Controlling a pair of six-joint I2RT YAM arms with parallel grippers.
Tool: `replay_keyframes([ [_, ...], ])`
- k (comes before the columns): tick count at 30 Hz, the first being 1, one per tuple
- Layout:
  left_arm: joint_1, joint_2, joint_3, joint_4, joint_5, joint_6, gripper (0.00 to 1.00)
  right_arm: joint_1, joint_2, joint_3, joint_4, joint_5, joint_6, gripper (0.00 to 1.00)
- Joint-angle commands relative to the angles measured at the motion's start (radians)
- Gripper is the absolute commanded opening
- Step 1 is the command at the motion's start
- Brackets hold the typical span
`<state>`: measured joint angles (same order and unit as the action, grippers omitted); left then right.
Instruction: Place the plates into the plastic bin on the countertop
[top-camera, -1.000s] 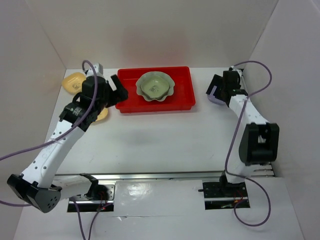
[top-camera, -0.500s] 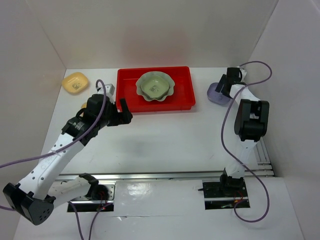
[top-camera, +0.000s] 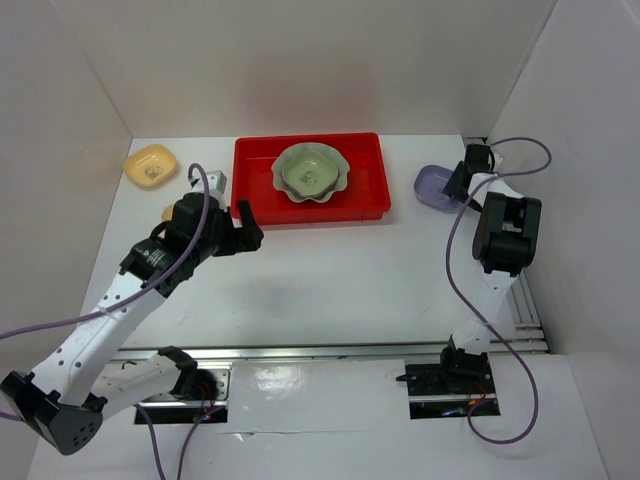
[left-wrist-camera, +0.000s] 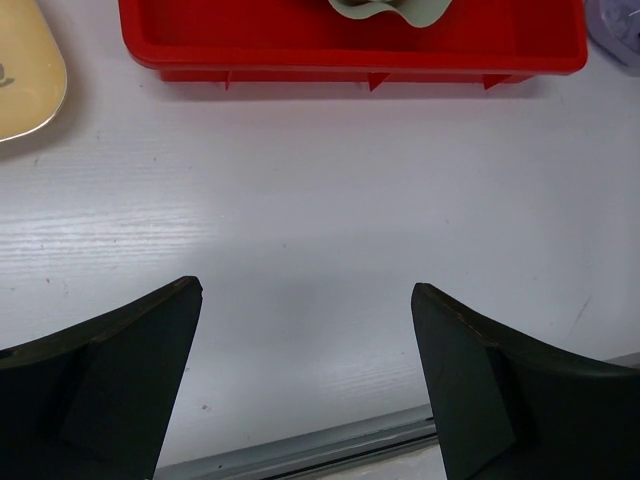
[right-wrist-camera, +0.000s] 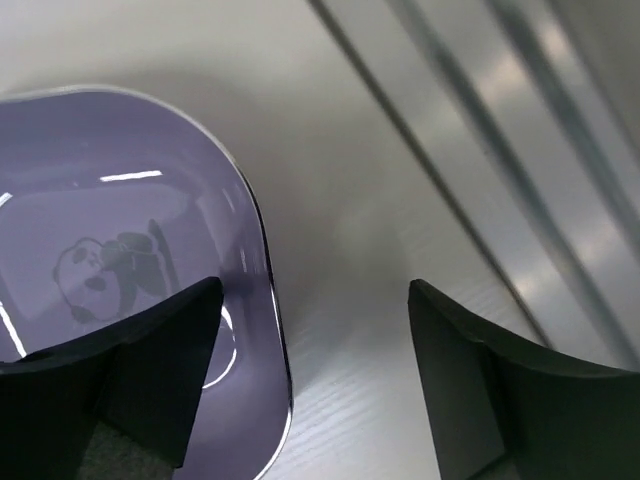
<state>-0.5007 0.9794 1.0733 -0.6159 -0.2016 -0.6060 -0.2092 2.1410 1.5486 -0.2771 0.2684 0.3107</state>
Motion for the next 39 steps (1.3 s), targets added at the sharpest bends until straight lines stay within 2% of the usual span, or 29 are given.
replay_keyframes([
  [1, 0.005, 0.041, 0.054, -0.033, -0.036, 0.011, 0.99, 0.007, 0.01, -0.001, 0.058, -0.029, -0.005, 0.8],
  [4, 0.005, 0.041, 0.054, -0.042, -0.045, 0.011, 0.99, 0.007, 0.034, 0.008, 0.049, -0.029, -0.005, 0.72],
  [6, 0.005, 0.041, 0.054, -0.042, -0.055, 0.011, 0.99, 0.007, 0.034, 0.008, 0.038, -0.029, 0.007, 0.6],
  [8, 0.005, 0.041, 0.054, -0.042, -0.067, 0.011, 0.99, 0.007, 0.034, 0.008, 0.038, -0.029, 0.018, 0.44],
  [10, 0.005, 0.041, 0.054, -0.042, -0.067, 0.011, 0.99, 0.007, 0.025, 0.024, 0.006, -0.002, 0.027, 0.43],
  [12, 0.005, 0.041, 0.054, -0.042, -0.056, 0.011, 0.99, 0.016, 0.014, 0.039, -0.023, 0.008, 0.027, 0.33],
  [17, 0.005, 0.041, 0.054, -0.042, -0.056, 0.011, 0.99, 0.016, -0.012, 0.071, -0.066, 0.02, 0.07, 0.0],
  [19, 0.005, 0.041, 0.054, -0.042, -0.068, 0.011, 0.99, 0.036, -0.044, 0.088, -0.076, 0.006, 0.079, 0.0],
  [25, 0.005, 0.041, 0.054, -0.042, -0.088, 0.002, 0.99, 0.158, -0.176, 0.139, -0.085, 0.104, 0.103, 0.0],
  [31, 0.005, 0.041, 0.045, -0.042, -0.088, 0.002, 0.99, 0.252, -0.288, 0.171, -0.036, 0.248, 0.137, 0.0],
  [35, 0.005, 0.041, 0.045, -0.042, -0.079, 0.002, 0.99, 0.316, -0.3, 0.231, -0.036, 0.343, 0.125, 0.0],
  [38, 0.005, 0.041, 0.045, -0.042, -0.079, 0.002, 0.99, 0.335, -0.3, 0.275, -0.025, 0.309, 0.076, 0.0],
  [39, 0.005, 0.041, 0.045, -0.042, -0.079, 0.002, 0.99, 0.35, -0.3, 0.275, -0.011, 0.231, 0.039, 0.0],
])
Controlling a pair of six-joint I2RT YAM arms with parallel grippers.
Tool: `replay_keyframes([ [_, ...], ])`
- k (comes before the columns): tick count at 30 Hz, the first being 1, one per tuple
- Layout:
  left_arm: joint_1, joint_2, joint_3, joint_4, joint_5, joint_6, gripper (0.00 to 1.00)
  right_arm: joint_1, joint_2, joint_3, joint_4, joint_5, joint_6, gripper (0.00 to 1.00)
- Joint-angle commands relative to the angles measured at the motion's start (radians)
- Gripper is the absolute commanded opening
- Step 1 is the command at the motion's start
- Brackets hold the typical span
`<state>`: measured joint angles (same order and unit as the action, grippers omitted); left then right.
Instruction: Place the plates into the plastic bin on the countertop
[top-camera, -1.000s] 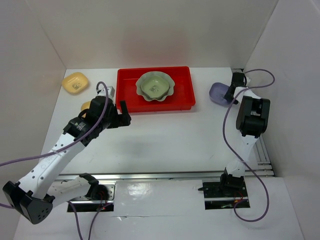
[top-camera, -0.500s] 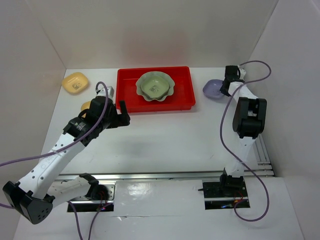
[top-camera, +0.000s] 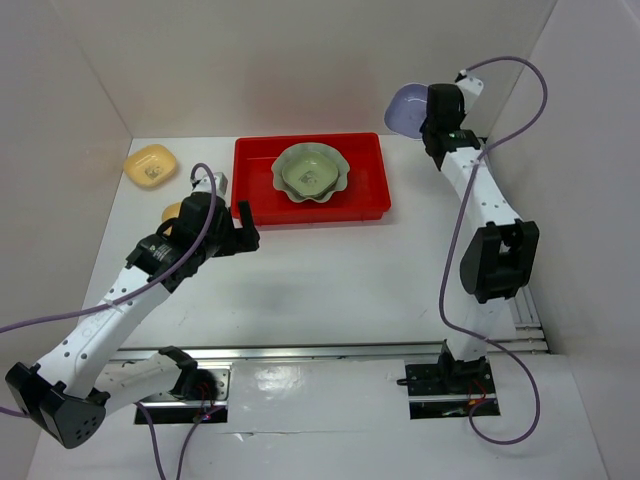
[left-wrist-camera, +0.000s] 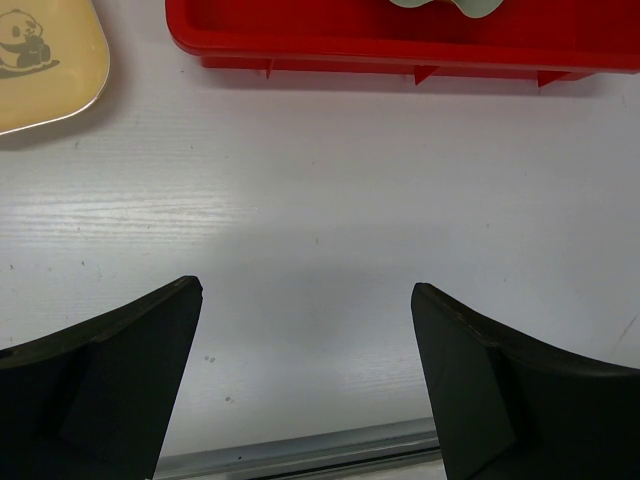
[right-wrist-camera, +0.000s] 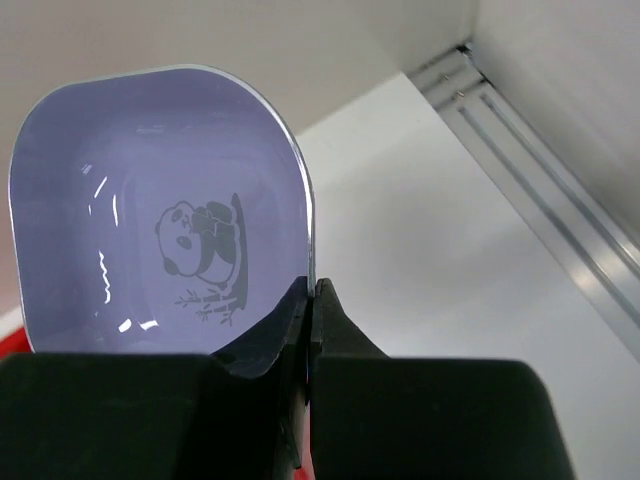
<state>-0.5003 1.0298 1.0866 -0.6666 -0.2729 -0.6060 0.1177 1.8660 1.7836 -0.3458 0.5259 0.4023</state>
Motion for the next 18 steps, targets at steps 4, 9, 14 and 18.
replay_keyframes([
  [4, 0.005, -0.01, 0.032, 0.009, -0.017, 0.002, 0.99, 0.045, -0.016, 0.052, 0.12, -0.445, -0.152, 0.0],
  [9, 0.005, -0.01, 0.032, 0.009, 0.003, 0.002, 0.99, 0.12, 0.122, 0.189, 0.107, -0.826, -0.304, 0.0],
  [14, 0.005, 0.001, 0.032, 0.009, 0.014, 0.002, 0.99, 0.22, 0.326, 0.478, -0.087, -0.768, -0.45, 0.0],
  [18, 0.005, 0.001, 0.023, 0.009, 0.003, 0.002, 0.99, 0.234, 0.412, 0.49, -0.068, -0.768, -0.451, 0.0],
])
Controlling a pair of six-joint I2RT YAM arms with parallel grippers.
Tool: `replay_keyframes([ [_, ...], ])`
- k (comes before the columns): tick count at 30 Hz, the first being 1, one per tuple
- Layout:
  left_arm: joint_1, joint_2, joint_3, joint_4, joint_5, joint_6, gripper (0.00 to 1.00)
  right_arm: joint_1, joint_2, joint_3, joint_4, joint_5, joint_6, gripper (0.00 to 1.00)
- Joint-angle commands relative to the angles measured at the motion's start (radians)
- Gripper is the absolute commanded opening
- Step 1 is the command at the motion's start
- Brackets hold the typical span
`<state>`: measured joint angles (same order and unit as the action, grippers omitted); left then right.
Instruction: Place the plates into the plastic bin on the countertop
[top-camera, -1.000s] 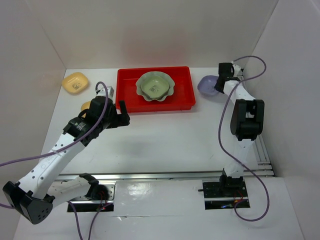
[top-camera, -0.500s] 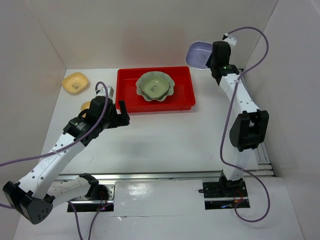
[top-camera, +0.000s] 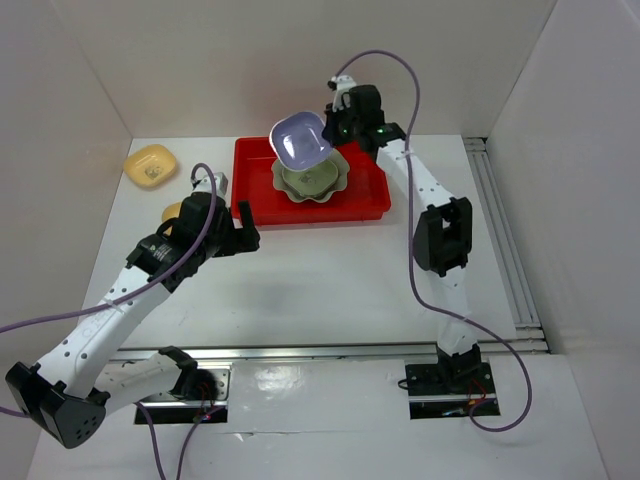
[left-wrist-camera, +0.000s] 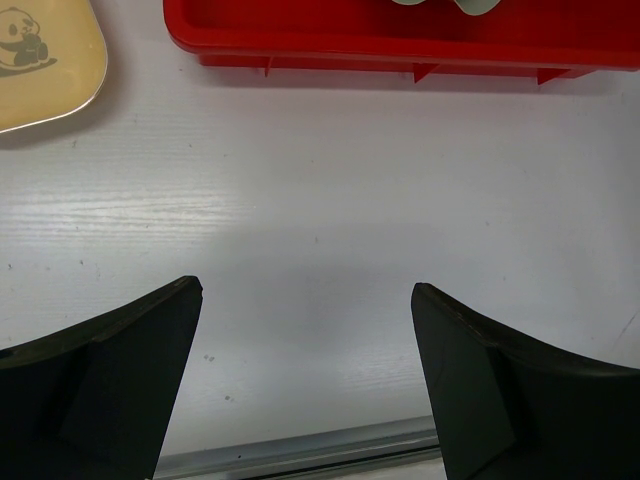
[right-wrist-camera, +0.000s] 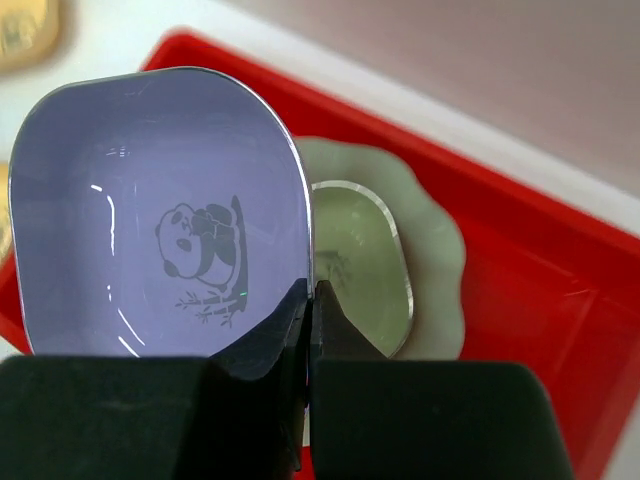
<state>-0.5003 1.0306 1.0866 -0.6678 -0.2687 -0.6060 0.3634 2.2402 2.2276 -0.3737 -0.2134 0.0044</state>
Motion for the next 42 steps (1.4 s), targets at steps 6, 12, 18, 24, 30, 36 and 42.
replay_keyframes([
  [6, 0.005, 0.0, 0.022, 0.01, 0.008, 0.002, 0.99, -0.003, 0.061, -0.005, 0.015, 0.02, -0.078, 0.0],
  [12, 0.005, 0.0, 0.022, 0.01, 0.008, 0.002, 0.99, -0.003, 0.124, 0.049, -0.019, 0.083, -0.096, 0.01],
  [18, 0.005, 0.0, 0.022, 0.01, 0.008, 0.002, 0.99, -0.003, 0.142, 0.038, -0.001, 0.083, -0.077, 0.05],
  [24, 0.005, 0.0, 0.022, 0.01, -0.001, 0.002, 0.99, 0.006, 0.151, 0.047, 0.019, 0.083, -0.067, 0.23],
  [30, 0.005, 0.009, 0.013, 0.01, -0.01, -0.011, 0.99, 0.006, 0.082, 0.021, 0.082, 0.059, 0.003, 0.8],
  [36, 0.005, 0.019, 0.004, -0.042, -0.151, -0.162, 0.99, 0.026, -0.128, -0.068, 0.183, 0.115, 0.074, 1.0],
  [42, 0.239, 0.126, -0.005, -0.036, -0.071, -0.189, 0.99, 0.058, -0.493, -0.385, 0.238, 0.293, 0.167, 1.0],
])
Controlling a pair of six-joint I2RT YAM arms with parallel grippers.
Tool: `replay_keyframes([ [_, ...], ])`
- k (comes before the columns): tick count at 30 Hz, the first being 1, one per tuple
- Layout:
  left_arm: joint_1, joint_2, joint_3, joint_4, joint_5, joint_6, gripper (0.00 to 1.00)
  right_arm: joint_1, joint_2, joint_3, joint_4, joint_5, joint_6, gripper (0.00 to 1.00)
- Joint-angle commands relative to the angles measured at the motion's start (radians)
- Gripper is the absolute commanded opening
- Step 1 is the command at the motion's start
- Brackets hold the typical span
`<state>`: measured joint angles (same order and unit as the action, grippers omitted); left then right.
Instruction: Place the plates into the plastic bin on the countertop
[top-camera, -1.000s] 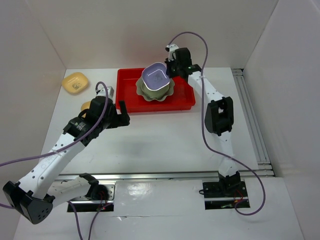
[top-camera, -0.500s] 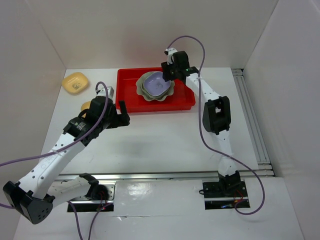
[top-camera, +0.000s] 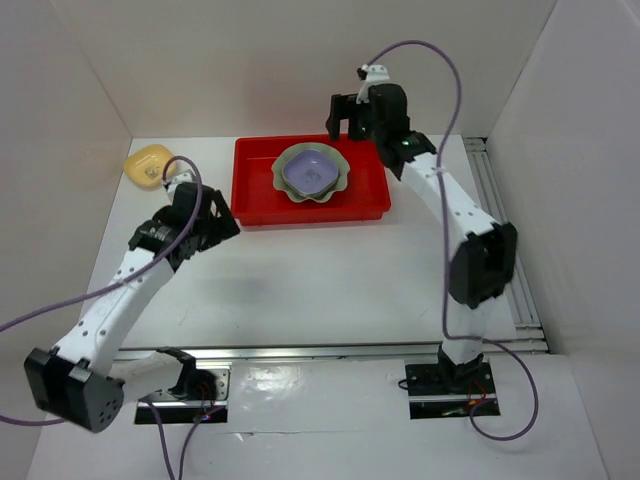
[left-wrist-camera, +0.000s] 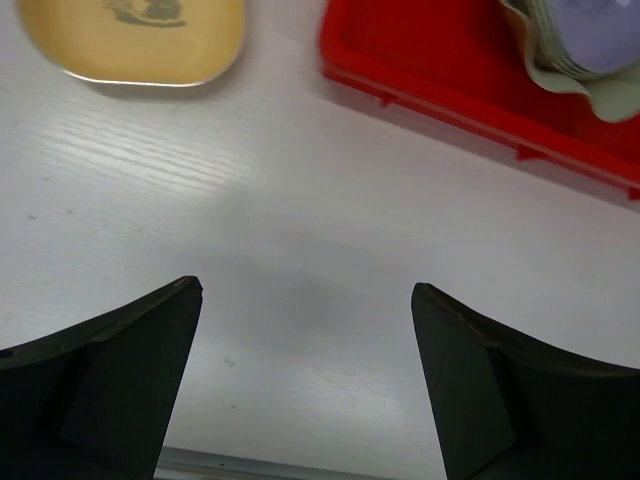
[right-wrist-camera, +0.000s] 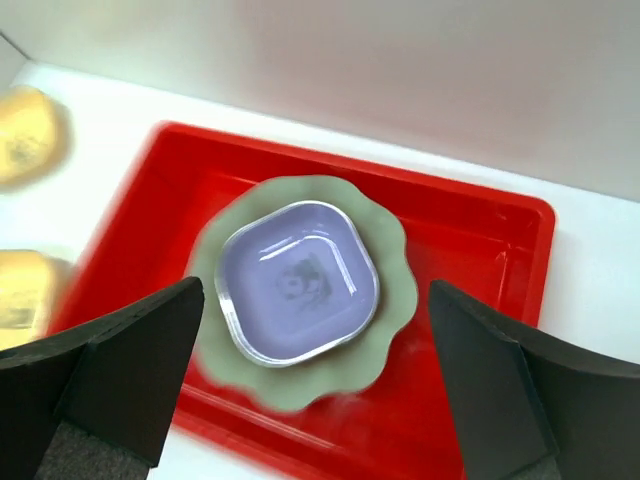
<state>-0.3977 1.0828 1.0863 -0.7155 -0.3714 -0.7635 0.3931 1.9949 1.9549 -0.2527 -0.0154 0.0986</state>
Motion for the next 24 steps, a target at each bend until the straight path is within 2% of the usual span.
replay_keyframes([
  [1, 0.176, 0.113, 0.047, 0.011, 0.061, 0.005, 0.99, 0.029, -0.304, -0.187, 0.15, 0.044, 0.082, 1.0],
  [2, 0.21, 0.196, 0.076, -0.005, 0.08, 0.022, 0.99, 0.044, -0.359, -0.337, 0.183, 0.019, 0.082, 1.0],
  [3, 0.279, 0.233, 0.107, -0.016, 0.08, 0.035, 0.99, 0.053, -0.455, -0.399, 0.211, 0.0, 0.082, 1.0],
  [5, 0.357, 0.284, 0.167, -0.016, 0.13, 0.065, 0.99, 0.087, -0.528, -0.521, 0.24, -0.024, 0.092, 1.0],
  [6, 0.425, 0.317, 0.178, 0.002, 0.131, 0.066, 0.99, 0.101, -0.583, -0.545, 0.218, -0.024, 0.092, 1.0],
  [12, 0.61, 0.44, 0.227, 0.037, 0.157, 0.101, 0.99, 0.237, -0.76, -0.758, 0.231, -0.051, 0.113, 1.0],
  [16, 0.635, 0.564, 0.279, 0.036, 0.092, 0.111, 0.99, 0.328, -0.821, -0.844, 0.221, -0.002, 0.104, 1.0],
  [19, 0.645, 0.612, 0.27, 0.054, 0.092, 0.102, 0.99, 0.351, -0.841, -0.863, 0.188, 0.034, 0.092, 1.0],
  [24, 0.665, 0.661, 0.23, 0.137, 0.192, 0.102, 0.98, 0.36, -0.875, -0.872, 0.161, 0.016, 0.07, 1.0],
])
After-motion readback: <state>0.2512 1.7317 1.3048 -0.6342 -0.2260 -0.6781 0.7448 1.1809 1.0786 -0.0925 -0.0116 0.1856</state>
